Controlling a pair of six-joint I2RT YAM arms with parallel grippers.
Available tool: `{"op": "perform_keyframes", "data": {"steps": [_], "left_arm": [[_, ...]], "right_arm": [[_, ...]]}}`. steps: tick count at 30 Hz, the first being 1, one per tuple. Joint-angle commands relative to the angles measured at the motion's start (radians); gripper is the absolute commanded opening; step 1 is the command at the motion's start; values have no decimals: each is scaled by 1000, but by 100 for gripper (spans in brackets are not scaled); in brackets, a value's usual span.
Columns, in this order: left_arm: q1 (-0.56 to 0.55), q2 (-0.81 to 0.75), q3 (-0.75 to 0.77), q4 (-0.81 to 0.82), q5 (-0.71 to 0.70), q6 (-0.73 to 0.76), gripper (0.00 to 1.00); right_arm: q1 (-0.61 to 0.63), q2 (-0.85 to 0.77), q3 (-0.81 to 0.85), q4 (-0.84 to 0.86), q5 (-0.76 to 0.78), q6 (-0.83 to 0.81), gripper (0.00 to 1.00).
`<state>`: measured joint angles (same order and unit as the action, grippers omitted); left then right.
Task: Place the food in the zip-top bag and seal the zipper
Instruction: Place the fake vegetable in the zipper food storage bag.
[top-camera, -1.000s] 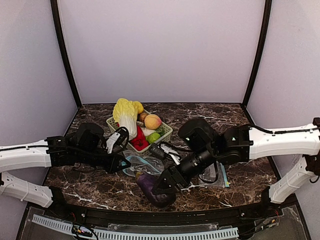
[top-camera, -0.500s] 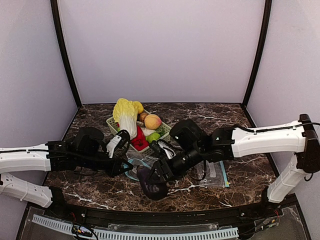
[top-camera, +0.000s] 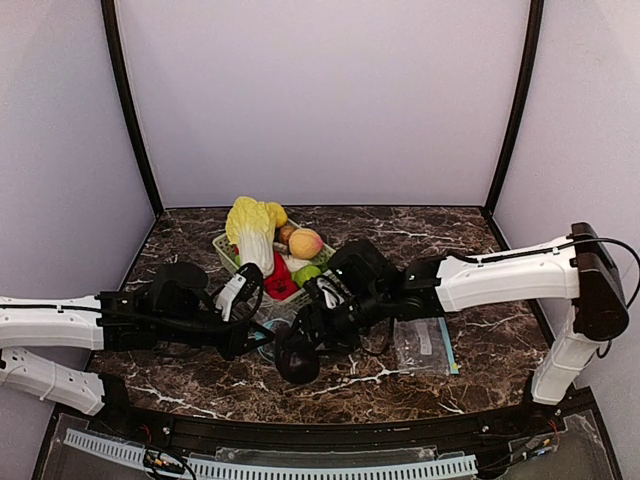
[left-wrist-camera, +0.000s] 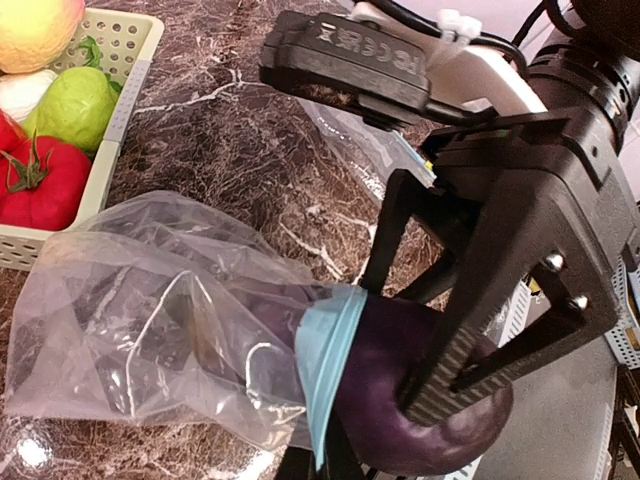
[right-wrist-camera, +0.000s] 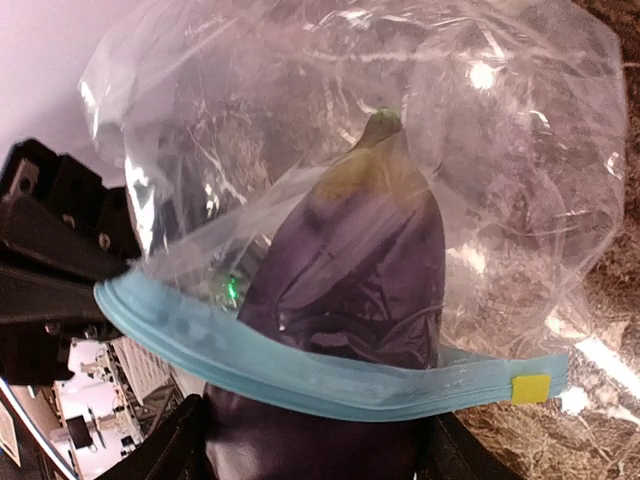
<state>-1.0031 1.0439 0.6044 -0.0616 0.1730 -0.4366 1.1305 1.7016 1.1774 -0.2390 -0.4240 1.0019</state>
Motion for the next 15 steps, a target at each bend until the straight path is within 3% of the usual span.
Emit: {"op": "perform_keyframes", "data": {"steps": [1,15], "left_arm": [[-16,-10,-31,94,12,-50,1],[-164,52,-47,242,-199,-289,1]], "right_arm": [[-28,-10,-26,139,88,117,42],[-43,-110,-161,195,408,321,38]]}}
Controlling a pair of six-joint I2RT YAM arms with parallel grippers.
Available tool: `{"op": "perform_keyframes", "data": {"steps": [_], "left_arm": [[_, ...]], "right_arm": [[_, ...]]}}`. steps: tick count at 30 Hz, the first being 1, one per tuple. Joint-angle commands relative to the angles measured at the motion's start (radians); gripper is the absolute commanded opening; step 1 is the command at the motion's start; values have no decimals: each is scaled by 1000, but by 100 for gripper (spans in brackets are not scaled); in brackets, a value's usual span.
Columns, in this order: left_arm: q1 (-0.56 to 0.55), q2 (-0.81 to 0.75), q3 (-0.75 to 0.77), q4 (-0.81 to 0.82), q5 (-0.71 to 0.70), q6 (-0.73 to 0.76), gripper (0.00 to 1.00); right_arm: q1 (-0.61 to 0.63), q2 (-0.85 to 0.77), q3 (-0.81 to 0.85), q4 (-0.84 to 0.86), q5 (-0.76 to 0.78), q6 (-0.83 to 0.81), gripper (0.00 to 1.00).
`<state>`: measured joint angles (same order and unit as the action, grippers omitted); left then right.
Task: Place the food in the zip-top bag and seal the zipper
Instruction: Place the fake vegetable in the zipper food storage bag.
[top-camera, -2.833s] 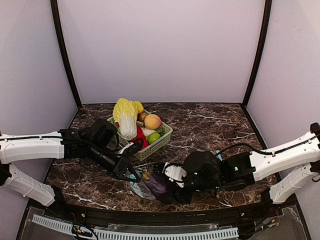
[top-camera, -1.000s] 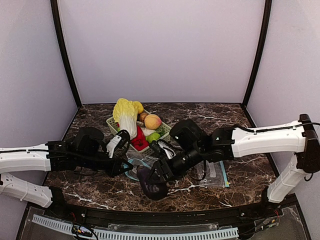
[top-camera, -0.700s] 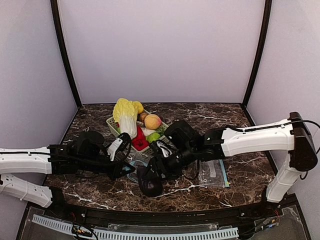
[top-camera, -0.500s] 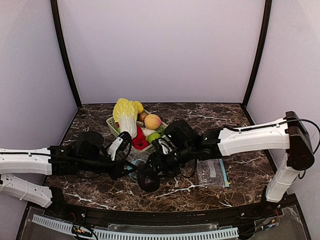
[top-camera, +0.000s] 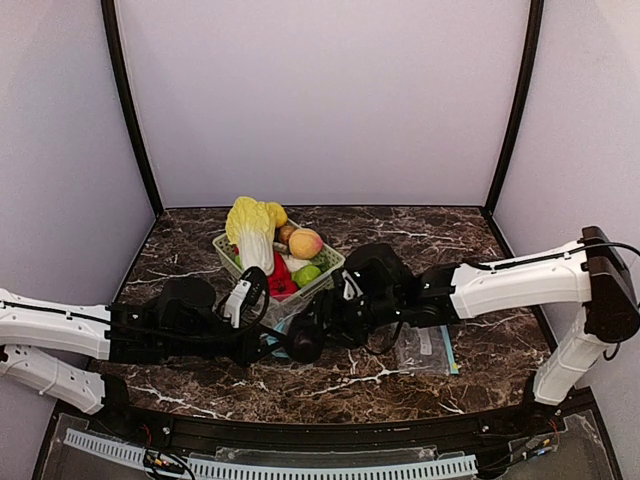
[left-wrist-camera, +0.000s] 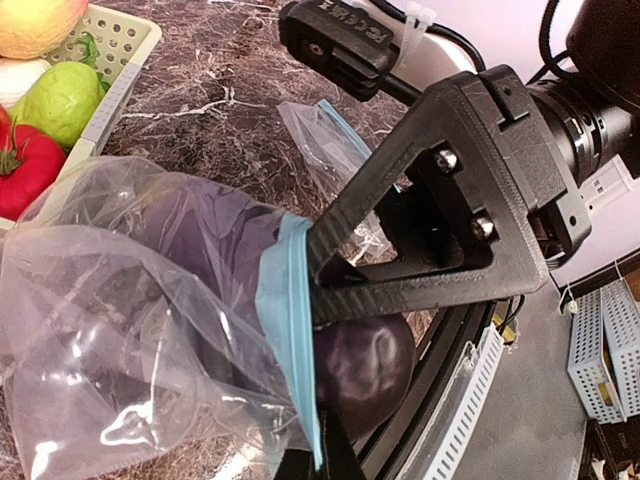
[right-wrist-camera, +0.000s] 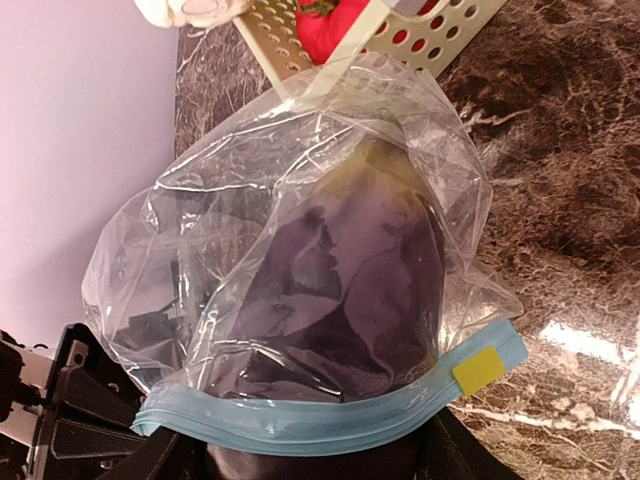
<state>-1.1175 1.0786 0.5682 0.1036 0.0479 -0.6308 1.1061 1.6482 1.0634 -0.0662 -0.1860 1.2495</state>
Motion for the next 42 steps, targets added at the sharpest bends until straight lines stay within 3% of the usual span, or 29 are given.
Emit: {"op": "perform_keyframes", "data": {"steps": [1,5,16,22,29,35,42], "left_arm": [[-57,35,1,80,-83,-109,1],[-89,97,30,109,-121,-157,1],[-140,275,114,164,-178,-353,1],[-146,359,124,284,-152,-471,1],[-147,394,86,347,-179,-578,1],[-139,378,27,344,-229,-639,1],[-97,366,-56,395,-222,-675,1]], "right_arm": [[-22,-65,-54,20,180,79,38],[-23,-90,-55,-17,270,90,37],[-21,-126,37,-339,577,82,41],[-14,-79,113,-533,685,61,49],[-14,-42,145,-566,658,-25,73],[-14,-20,147,-573,506,-121,83],[-22,-124,72,-472,355,-302,96]]}}
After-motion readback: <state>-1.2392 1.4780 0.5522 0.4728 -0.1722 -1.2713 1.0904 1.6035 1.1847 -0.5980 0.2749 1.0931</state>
